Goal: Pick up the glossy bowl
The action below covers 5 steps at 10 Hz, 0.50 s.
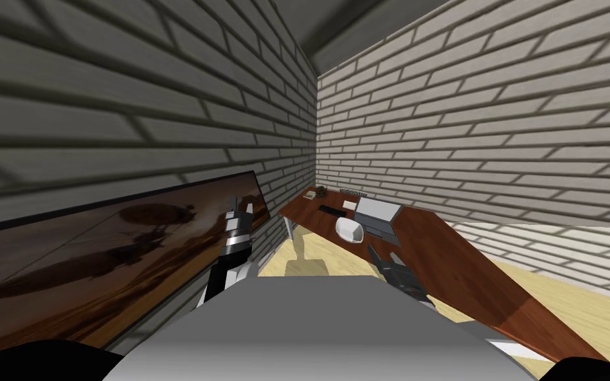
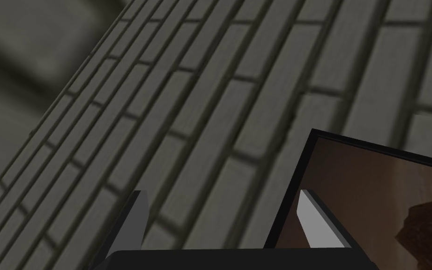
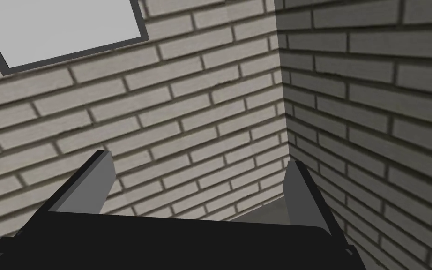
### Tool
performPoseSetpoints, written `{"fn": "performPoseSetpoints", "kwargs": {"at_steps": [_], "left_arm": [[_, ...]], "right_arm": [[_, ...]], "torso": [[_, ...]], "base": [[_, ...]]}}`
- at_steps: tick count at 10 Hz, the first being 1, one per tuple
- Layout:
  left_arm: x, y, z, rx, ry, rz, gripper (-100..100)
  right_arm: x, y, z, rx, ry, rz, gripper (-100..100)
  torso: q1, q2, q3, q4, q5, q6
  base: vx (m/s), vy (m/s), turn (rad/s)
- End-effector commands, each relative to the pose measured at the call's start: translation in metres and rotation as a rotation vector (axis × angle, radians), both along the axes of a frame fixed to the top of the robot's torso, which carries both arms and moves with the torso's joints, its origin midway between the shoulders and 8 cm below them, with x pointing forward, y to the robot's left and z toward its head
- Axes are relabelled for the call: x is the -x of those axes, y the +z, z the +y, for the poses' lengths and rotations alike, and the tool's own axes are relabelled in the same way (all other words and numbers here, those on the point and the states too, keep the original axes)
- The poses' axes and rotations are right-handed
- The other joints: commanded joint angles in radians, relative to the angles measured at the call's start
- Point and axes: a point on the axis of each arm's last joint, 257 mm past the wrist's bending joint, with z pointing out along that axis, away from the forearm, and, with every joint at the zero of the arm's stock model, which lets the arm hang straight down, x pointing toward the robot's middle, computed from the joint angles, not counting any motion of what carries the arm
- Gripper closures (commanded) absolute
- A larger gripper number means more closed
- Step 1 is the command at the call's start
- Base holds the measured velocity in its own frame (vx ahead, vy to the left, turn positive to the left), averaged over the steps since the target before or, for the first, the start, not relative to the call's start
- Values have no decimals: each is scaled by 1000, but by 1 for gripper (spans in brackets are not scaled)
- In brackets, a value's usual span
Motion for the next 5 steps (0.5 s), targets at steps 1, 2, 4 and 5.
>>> {"fn": "performPoseSetpoints", "kwargs": {"at_steps": [1, 2, 4, 5], "left_arm": [[0, 0, 0, 0, 0, 0, 0], [0, 0, 0, 0, 0, 0, 0], [0, 0, 0, 0, 0, 0, 0], [0, 0, 0, 0, 0, 0, 0]], "right_arm": [[8, -6, -6, 50, -9, 46, -100], [23, -24, -14, 90, -28, 125, -100], [40, -40, -22, 144, -42, 207, -100], [40, -40, -22, 168, -38, 211, -100]], "torso": [[0, 0, 0, 0, 0, 0], [0, 1, 0, 0, 0, 0], [1, 1, 0, 0, 0, 0], [1, -1, 0, 0, 0, 0]], "base": [[44, 31, 139], [46, 62, 277], [61, 45, 202], [57, 30, 121]]}}
